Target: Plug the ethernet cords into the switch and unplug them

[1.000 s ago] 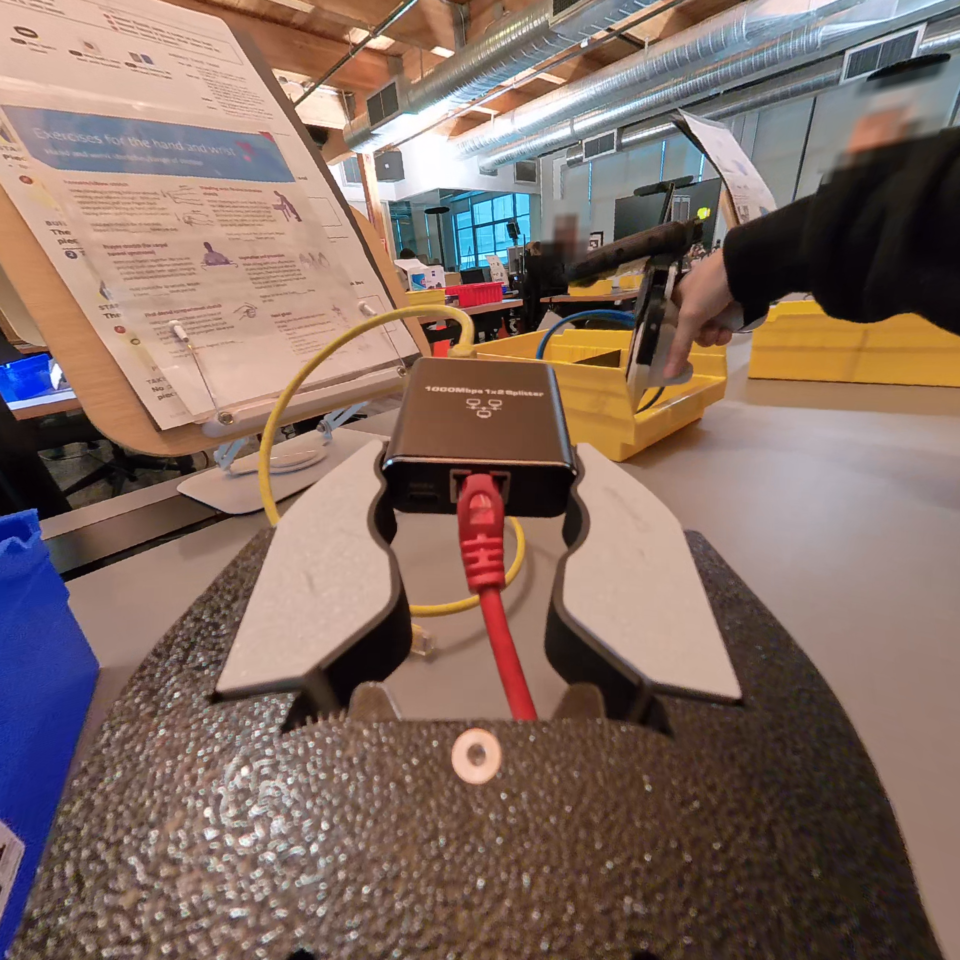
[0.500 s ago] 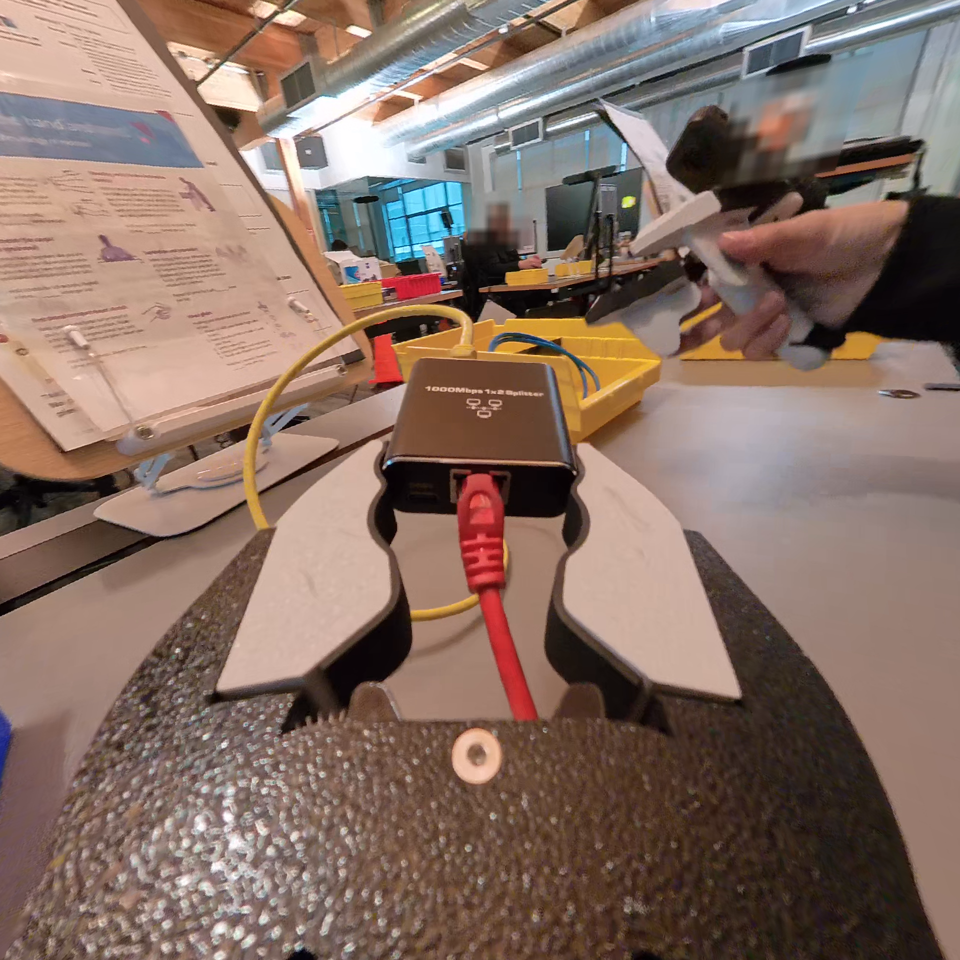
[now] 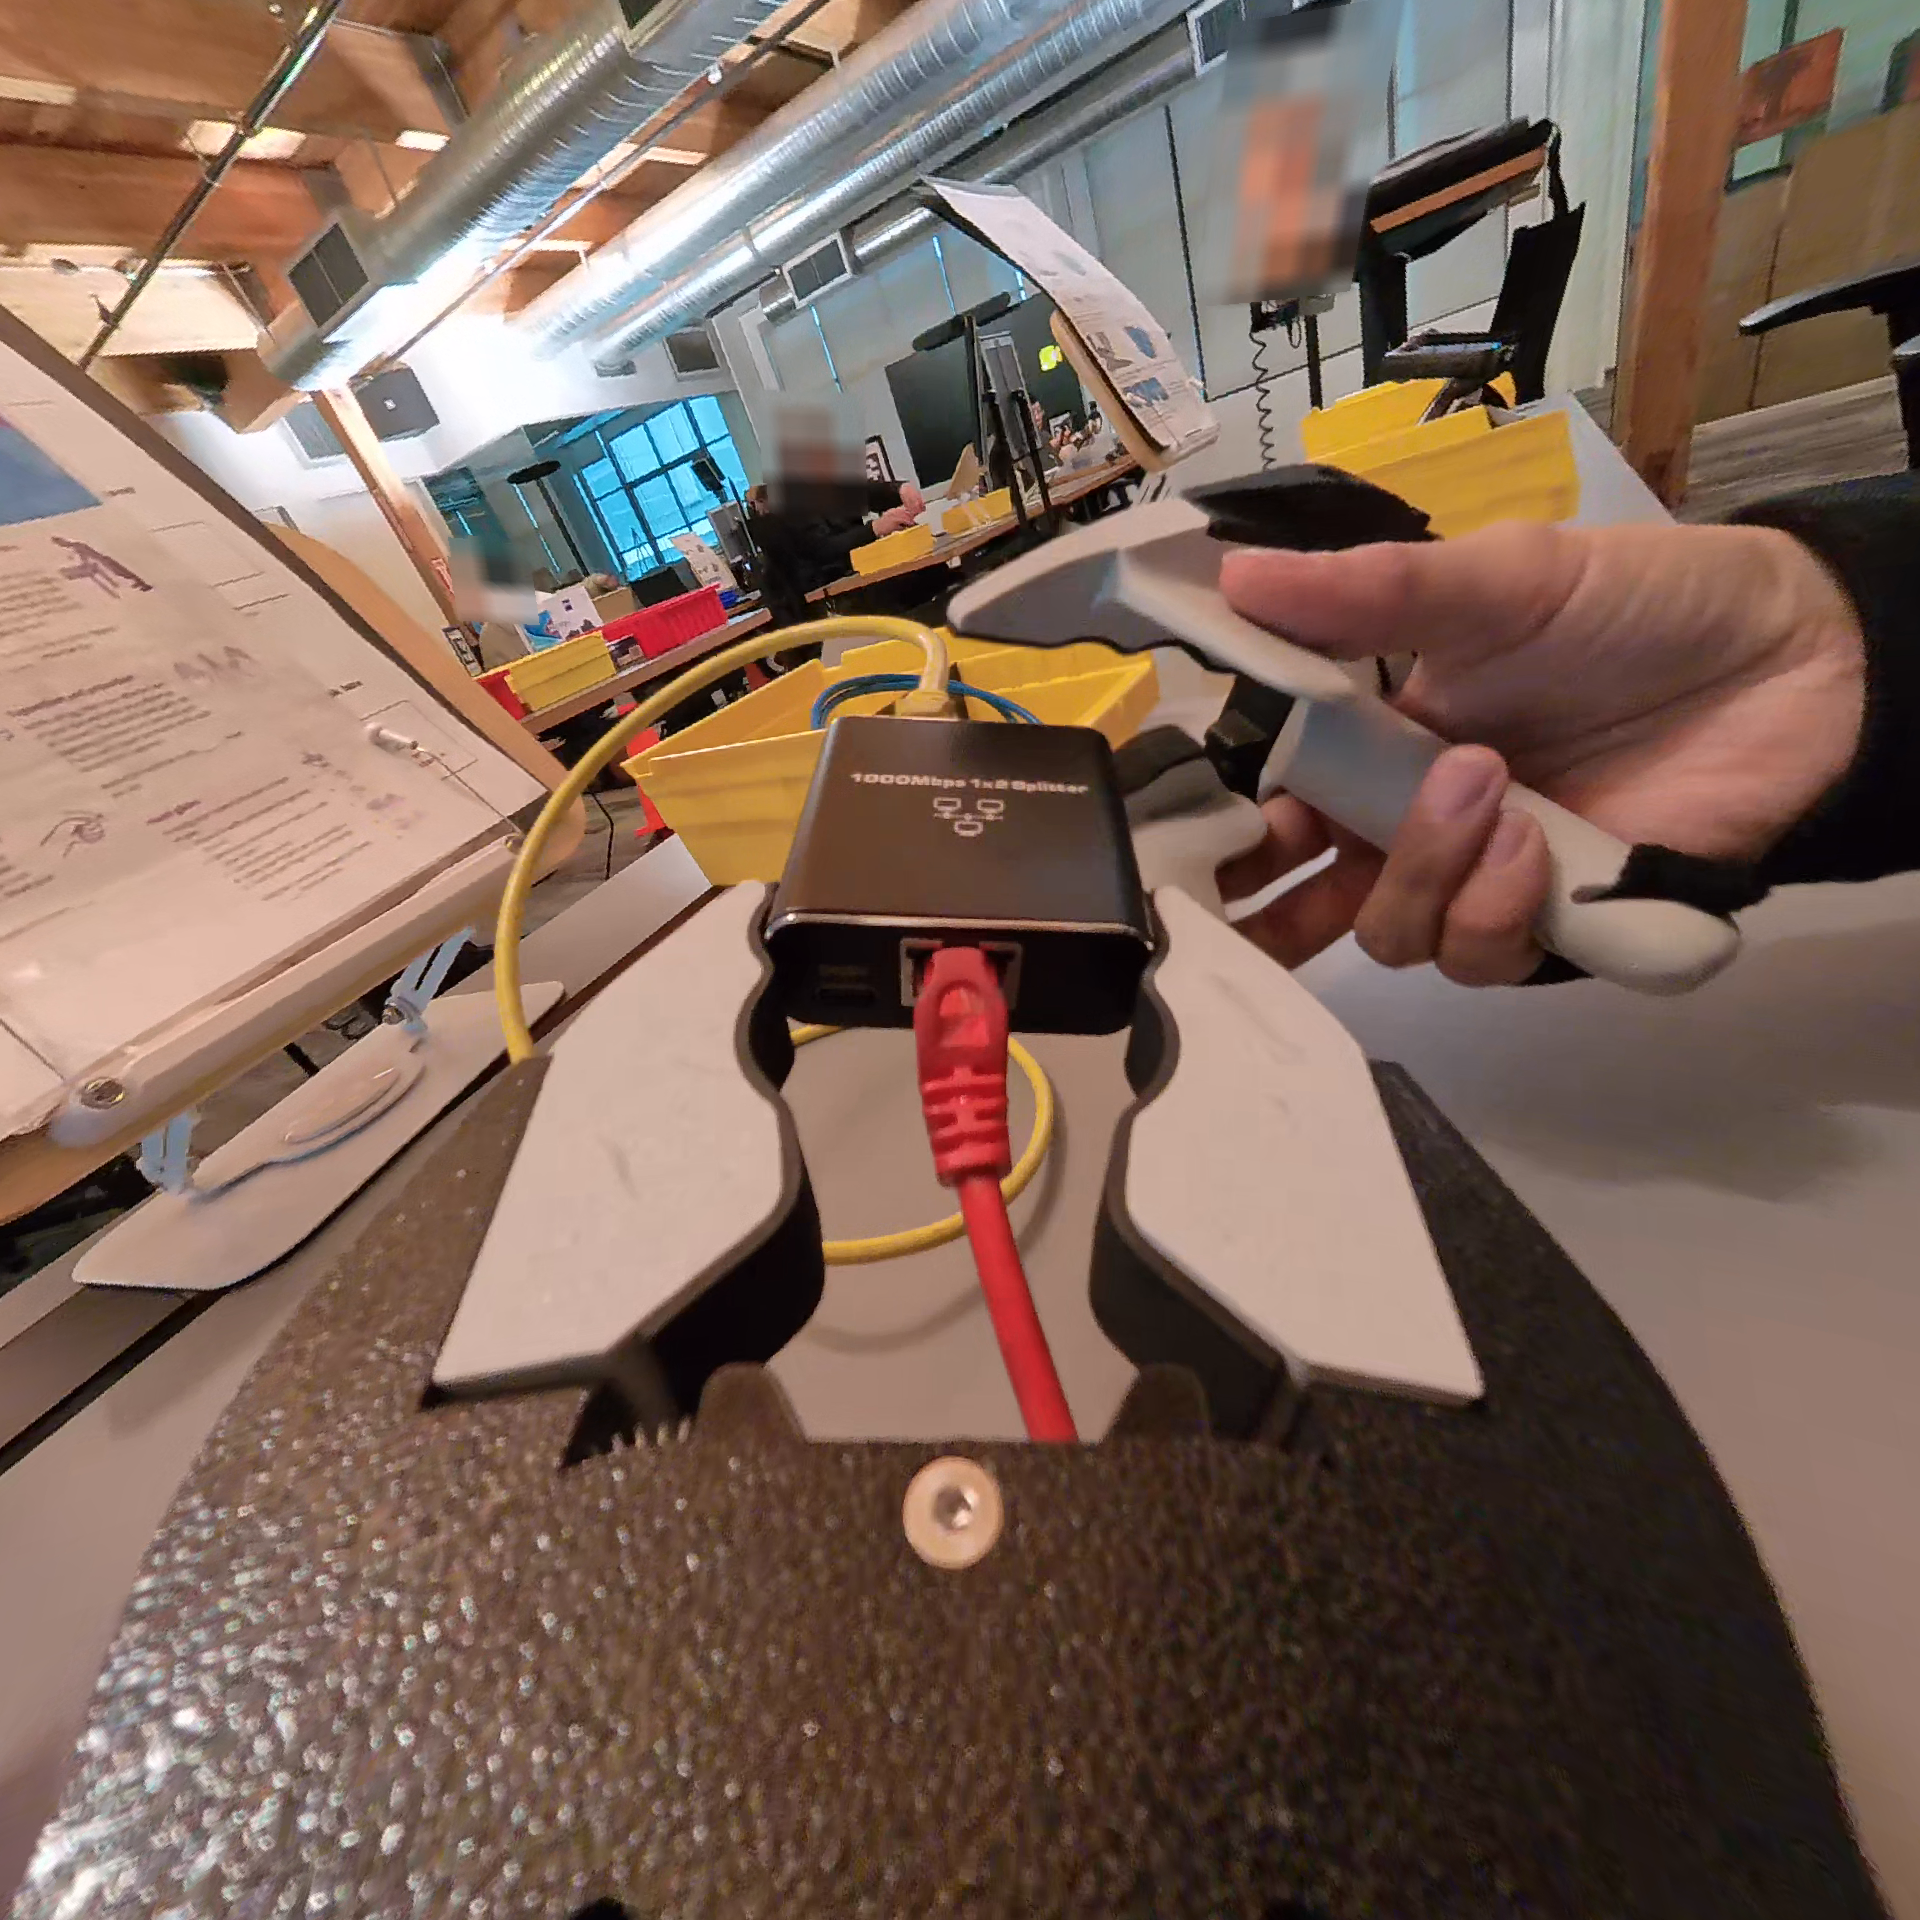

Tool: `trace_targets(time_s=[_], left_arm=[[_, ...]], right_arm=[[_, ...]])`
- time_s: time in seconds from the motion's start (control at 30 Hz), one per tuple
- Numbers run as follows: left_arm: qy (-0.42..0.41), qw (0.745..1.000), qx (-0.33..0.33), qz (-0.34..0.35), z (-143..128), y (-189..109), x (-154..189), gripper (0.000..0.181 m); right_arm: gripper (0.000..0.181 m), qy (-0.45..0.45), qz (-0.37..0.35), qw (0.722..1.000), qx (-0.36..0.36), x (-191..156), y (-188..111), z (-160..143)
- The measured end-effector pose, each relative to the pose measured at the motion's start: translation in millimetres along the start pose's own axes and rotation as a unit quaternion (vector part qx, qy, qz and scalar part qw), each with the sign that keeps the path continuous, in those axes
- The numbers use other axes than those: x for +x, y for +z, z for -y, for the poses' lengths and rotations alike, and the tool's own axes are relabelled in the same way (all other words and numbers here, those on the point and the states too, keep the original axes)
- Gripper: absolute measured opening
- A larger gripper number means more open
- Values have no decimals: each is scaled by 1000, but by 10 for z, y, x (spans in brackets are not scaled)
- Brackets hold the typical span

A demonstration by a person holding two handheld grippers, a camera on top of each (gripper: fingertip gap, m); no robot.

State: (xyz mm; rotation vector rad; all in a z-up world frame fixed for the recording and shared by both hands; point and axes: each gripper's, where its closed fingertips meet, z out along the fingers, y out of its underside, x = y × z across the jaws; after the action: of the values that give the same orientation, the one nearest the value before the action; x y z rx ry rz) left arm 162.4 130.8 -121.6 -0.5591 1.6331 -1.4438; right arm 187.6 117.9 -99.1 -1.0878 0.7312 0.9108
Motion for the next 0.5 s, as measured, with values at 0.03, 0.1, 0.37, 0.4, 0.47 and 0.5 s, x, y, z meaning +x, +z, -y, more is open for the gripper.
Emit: trace_targets(time_s=[0.03,0.1,0.37,0.4,0.47,0.5], left_arm=[[0,1000,1,-1,4,3,6,62],[2,1000,-1,-2,1,6,15,63],[13,1000,-8,4,-14,14,16,62],[15,1000,-13,6,-27,18,14,62],[23,999,-21,11,-50,24,9,62],[26,999,-23,13,-54,26,7,63]], right_arm=[[45,2,-3,1000,-7,12,11,-41],[40,12,-4,1000,-10,22,30,-93],[20,37,16,999,31,-6,67,-58],[19,40,17,998,35,1,66,-54],[15,45,17,998,42,18,60,-47],[14,45,17,998,47,20,59,-45]])
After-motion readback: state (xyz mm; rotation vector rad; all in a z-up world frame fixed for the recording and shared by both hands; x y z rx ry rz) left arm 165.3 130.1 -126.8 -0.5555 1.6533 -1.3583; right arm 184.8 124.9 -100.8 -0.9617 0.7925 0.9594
